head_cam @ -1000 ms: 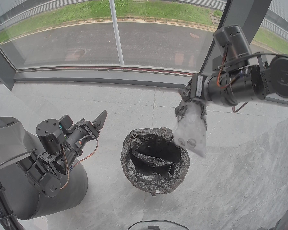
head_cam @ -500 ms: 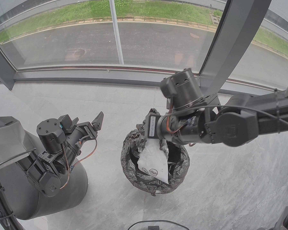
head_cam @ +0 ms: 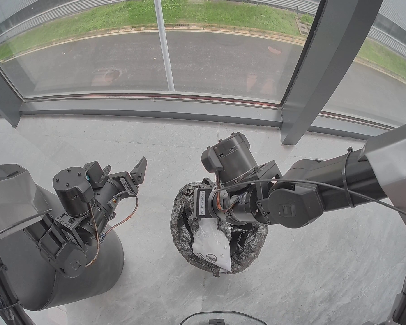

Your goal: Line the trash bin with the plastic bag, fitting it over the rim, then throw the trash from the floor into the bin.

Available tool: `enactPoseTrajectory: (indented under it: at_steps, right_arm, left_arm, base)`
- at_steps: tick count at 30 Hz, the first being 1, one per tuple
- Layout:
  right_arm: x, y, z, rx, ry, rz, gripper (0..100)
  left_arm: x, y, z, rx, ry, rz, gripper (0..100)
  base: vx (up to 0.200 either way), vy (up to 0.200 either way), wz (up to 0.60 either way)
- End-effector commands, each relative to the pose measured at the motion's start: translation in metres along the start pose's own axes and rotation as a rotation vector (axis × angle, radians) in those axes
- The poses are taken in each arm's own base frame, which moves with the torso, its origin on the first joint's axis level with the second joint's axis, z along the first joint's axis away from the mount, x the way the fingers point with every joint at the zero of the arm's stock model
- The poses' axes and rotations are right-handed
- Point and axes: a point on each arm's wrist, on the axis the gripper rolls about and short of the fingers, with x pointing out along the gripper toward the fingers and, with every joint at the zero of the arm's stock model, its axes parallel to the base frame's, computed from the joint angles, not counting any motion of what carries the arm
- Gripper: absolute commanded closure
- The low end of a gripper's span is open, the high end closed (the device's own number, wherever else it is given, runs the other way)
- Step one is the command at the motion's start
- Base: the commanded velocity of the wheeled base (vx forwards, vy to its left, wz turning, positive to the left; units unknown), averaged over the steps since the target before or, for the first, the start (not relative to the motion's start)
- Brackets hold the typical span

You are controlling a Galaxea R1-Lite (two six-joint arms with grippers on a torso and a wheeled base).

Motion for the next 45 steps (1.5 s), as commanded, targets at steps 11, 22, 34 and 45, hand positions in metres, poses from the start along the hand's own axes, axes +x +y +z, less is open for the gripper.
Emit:
enactPoseTrajectory:
  at_steps: [11,22,34,45]
  right_arm:
    - [0.027,-0.015,-0.015,-0.005,0.056,-0.067,100]
    - [0.029,-0.022,-0.013,0.007,0.048,-0.093,0]
    - [0.003,-0.016,-0.006,0.031,0.016,-0.060,0]
    - [0.082,-0.023,-0.051,0.021,0.067,-0.043,0]
  left_arm:
    - [0.000,0.001,-0.001,-0.006,0.001,0.002,0]
    - [0.001,0.002,-0.003,-0.009,0.005,0.004,0]
    - [0.001,0.002,-0.004,-0.009,0.007,0.004,0]
    - [0.003,0.003,-0.010,-0.007,0.017,0.007,0]
  base:
    - [0.000,0.000,0.00]
    - [0.000,0.000,0.00]
    - [0.000,0.000,0.00]
    - [0.000,0.000,0.00]
